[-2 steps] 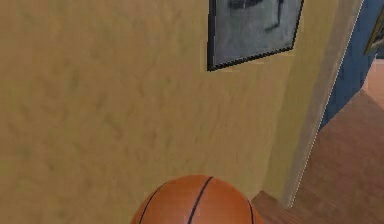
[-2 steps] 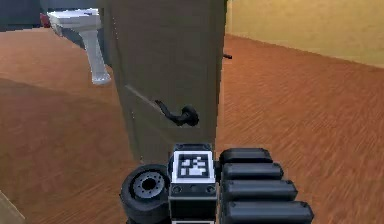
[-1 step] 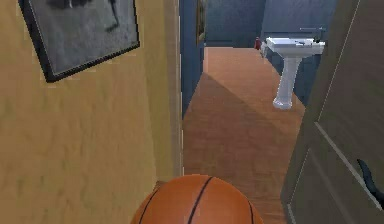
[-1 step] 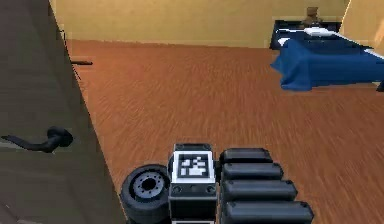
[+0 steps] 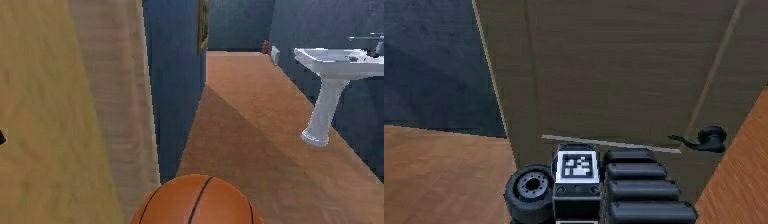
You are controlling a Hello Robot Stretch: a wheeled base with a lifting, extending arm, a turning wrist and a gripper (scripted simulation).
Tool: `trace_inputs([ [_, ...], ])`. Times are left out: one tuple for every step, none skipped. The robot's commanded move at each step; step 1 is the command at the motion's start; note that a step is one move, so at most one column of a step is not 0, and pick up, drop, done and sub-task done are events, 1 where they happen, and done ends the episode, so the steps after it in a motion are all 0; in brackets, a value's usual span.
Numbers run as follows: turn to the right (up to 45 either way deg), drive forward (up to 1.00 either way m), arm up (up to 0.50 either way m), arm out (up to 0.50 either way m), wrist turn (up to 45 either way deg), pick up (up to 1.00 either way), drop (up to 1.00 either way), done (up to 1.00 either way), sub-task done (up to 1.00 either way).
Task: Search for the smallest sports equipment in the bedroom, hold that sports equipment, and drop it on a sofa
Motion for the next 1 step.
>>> trace_inputs([
  [21.0,0.00,0.00,0.00,0.0,0.00,0.00,0.00,0.00],
])
